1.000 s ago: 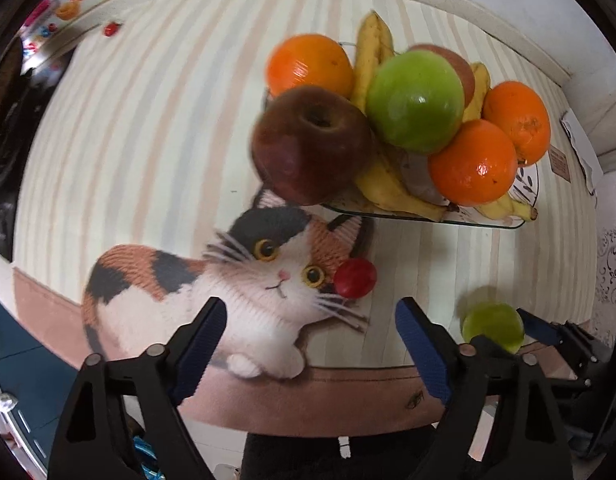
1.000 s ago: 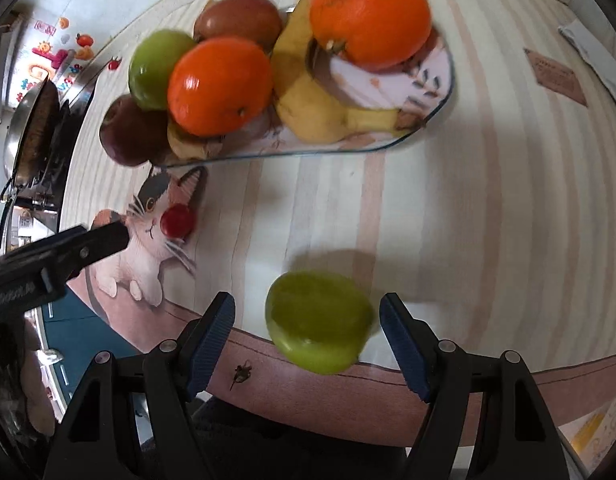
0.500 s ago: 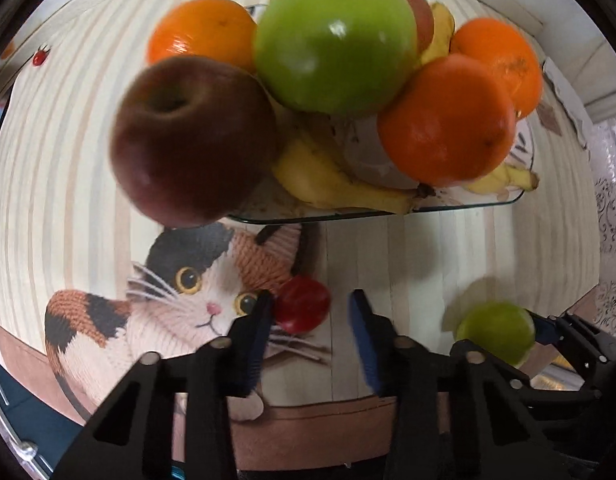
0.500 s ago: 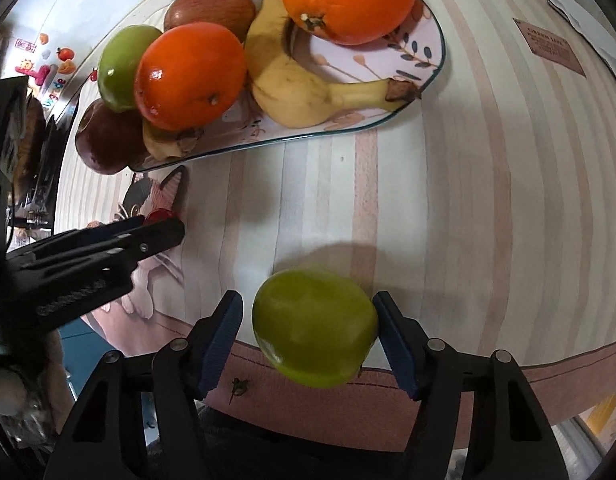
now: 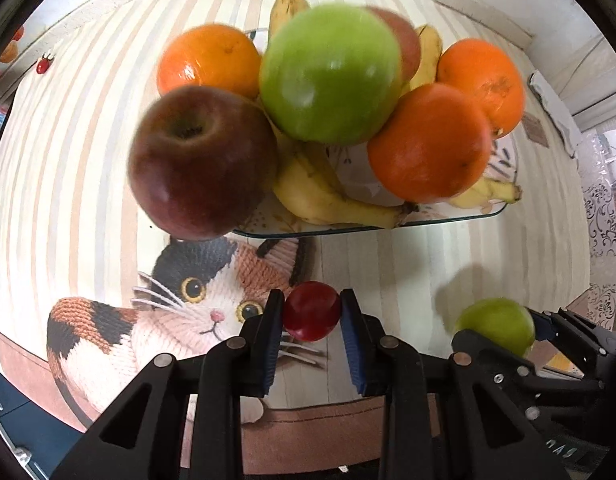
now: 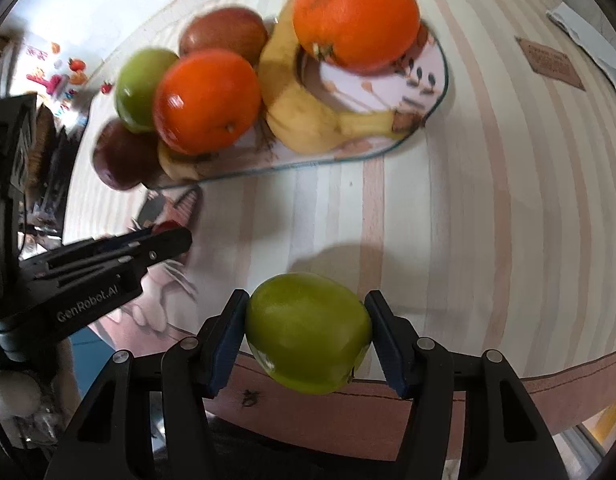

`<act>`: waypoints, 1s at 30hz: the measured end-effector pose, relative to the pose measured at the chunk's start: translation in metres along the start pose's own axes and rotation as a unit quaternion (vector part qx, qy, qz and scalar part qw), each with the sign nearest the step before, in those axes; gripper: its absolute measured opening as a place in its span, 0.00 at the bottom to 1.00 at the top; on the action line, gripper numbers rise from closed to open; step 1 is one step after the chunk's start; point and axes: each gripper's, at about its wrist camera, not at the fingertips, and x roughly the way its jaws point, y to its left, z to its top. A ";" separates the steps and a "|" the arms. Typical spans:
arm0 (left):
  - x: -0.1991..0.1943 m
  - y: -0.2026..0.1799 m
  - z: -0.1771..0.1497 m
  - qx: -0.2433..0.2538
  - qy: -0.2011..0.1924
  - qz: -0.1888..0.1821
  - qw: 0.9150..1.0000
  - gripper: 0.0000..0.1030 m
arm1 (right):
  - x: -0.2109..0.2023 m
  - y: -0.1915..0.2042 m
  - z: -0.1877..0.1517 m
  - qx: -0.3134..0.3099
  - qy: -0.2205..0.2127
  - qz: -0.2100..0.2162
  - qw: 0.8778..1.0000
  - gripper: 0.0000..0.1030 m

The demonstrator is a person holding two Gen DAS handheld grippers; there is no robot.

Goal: Organize fruits
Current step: 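Grasp the small red tomato with the left gripper while the right gripper grasps the small green fruit, then carry the red tomato to the plate with the left gripper while the right gripper places the green fruit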

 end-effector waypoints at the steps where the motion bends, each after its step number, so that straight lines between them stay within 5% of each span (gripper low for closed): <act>1: -0.006 0.003 -0.001 -0.002 -0.003 -0.004 1.000 0.25 | -0.007 0.000 0.001 0.002 -0.008 0.004 1.000 0.60; 11: -0.057 0.015 0.006 -0.006 -0.052 -0.030 0.998 0.25 | -0.058 -0.005 0.055 0.013 -0.083 0.010 0.996 0.60; 20: -0.060 0.016 0.020 -0.015 -0.057 -0.032 0.998 0.25 | -0.030 -0.009 0.097 0.021 -0.090 0.001 0.996 0.60; 30: -0.043 0.014 0.035 -0.025 -0.050 -0.036 0.998 0.25 | -0.013 -0.007 0.091 0.024 -0.093 0.018 0.995 0.60</act>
